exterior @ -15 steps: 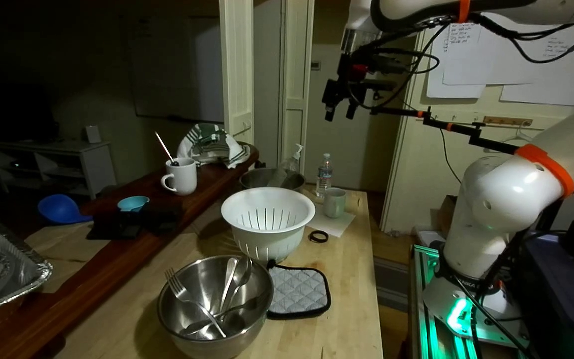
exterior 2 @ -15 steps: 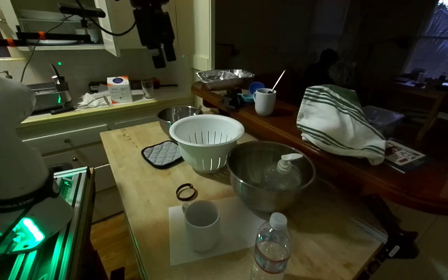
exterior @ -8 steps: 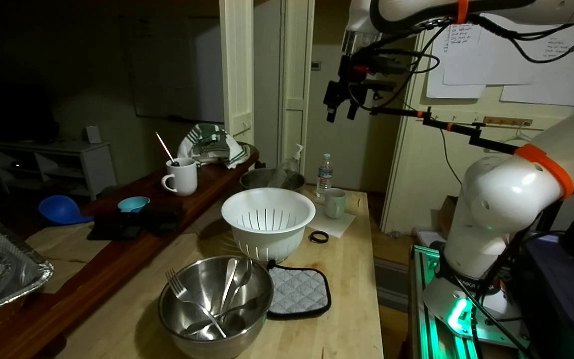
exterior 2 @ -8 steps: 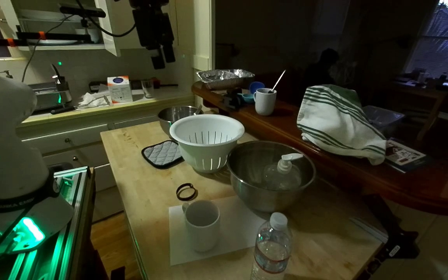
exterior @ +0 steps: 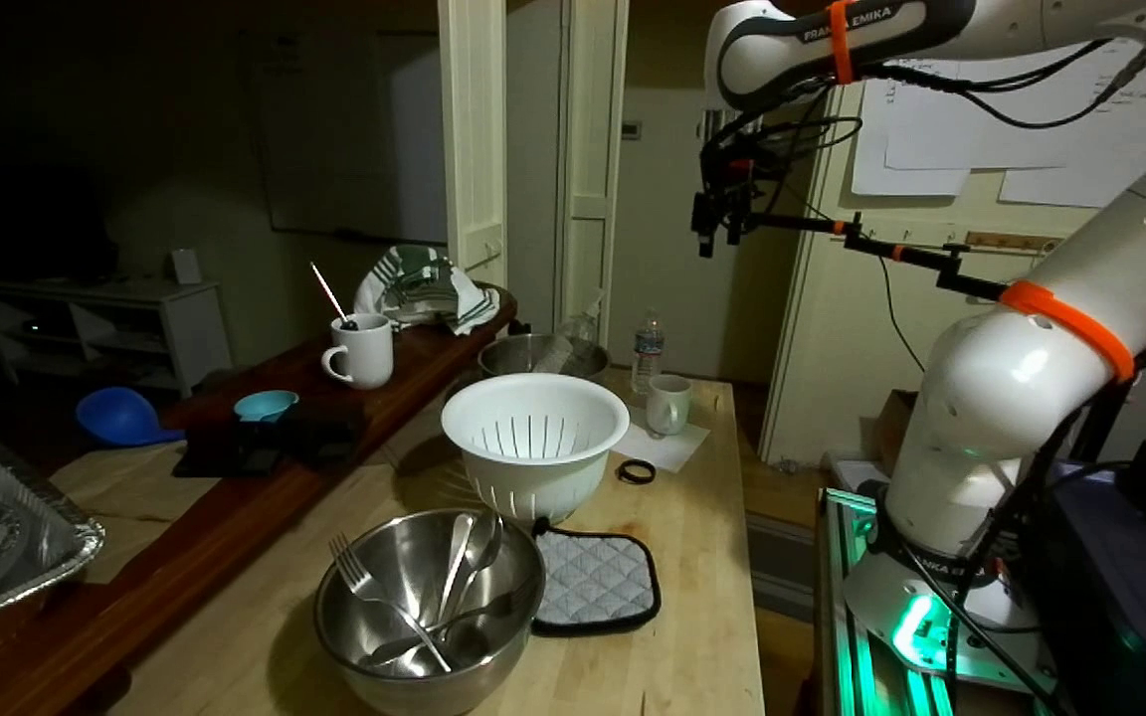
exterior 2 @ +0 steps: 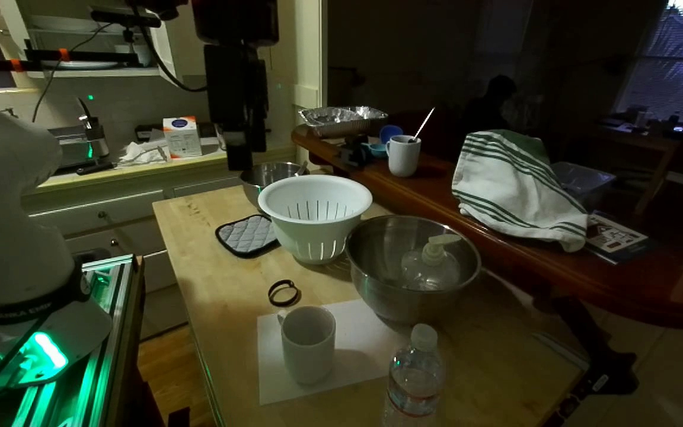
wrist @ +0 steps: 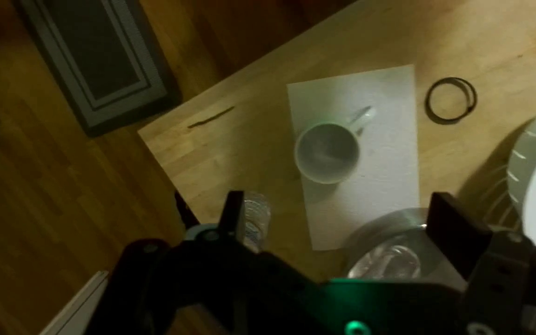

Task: Pick up the bottle and put it in the silver bowl

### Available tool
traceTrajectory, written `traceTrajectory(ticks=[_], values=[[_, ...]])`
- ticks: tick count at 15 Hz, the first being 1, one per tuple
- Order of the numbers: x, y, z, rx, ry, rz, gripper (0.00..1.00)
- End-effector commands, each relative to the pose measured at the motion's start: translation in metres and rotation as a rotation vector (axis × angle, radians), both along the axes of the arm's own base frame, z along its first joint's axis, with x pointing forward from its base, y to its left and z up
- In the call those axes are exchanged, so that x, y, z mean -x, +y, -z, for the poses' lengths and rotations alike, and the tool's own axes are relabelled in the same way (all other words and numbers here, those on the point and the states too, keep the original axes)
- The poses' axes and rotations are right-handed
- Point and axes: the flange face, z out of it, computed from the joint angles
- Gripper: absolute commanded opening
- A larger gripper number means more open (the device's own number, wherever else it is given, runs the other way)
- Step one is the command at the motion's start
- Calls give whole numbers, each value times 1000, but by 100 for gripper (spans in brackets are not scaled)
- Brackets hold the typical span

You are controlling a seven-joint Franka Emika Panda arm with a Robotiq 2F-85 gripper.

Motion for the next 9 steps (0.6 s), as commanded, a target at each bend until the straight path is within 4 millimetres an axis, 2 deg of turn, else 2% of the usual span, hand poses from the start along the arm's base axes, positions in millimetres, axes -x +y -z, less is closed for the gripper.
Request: traceTrajectory(ticks=[1,2,4,6,8,9], values=[[-14,-68,-4,5,114,-29,100],[-20,-85,-5,-14,113,-5,100],[-36,-106,-1,-112,113,-2,100],[-52,-119,9,-214,127,-11,100],[-72,-128,17,-268,157,100,100],[-48,-115,11,-216,113,37,100]])
